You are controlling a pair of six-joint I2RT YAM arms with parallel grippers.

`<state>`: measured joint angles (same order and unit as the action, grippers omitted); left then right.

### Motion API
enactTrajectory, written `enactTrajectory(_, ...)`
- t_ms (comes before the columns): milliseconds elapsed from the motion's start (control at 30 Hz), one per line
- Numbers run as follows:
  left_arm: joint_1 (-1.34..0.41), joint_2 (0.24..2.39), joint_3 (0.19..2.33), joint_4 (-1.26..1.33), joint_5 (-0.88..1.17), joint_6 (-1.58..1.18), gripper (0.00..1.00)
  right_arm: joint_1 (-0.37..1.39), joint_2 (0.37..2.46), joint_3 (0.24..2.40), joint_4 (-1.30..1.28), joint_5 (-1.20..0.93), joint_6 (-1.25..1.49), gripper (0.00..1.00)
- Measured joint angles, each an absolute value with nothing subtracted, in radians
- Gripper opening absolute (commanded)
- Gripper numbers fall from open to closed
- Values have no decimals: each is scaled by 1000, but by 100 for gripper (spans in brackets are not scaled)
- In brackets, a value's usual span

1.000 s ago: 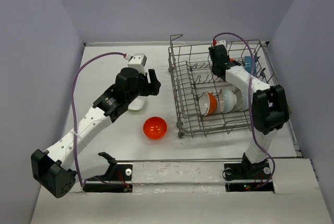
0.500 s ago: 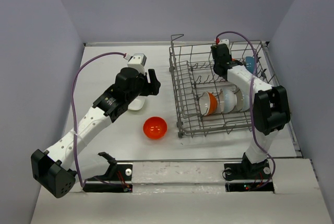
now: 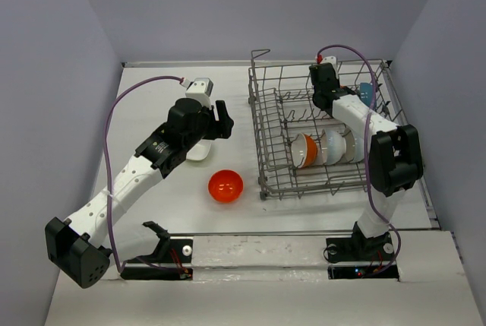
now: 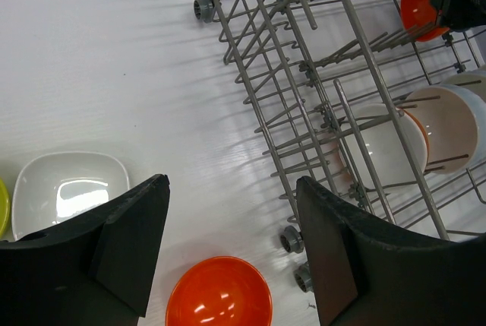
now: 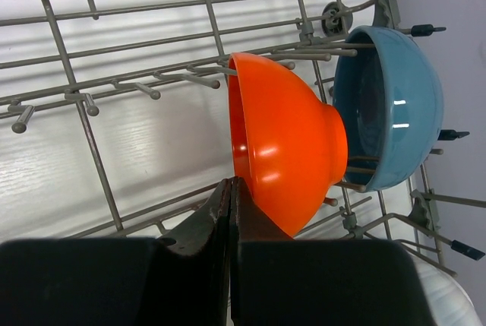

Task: Load the bowls into the dish rack
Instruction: Insert the bowl into the dish rack.

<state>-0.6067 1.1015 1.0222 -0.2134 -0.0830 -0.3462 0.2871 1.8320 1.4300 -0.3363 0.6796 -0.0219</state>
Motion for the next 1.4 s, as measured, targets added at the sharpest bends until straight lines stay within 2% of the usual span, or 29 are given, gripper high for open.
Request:
enactTrajectory(967,-607,1102,1021,-213,-83,-346,77,242,1806,1430,-336,685,-10,1)
enactTrajectory(1267,-594,1102,1021,-213,-81,-346,77,234,1769,1430,-337,631,-6,1)
enactTrajectory(1400,-592,1102,1021,-213,-81,-346,77,227,1730,1435,-339,609,6,4)
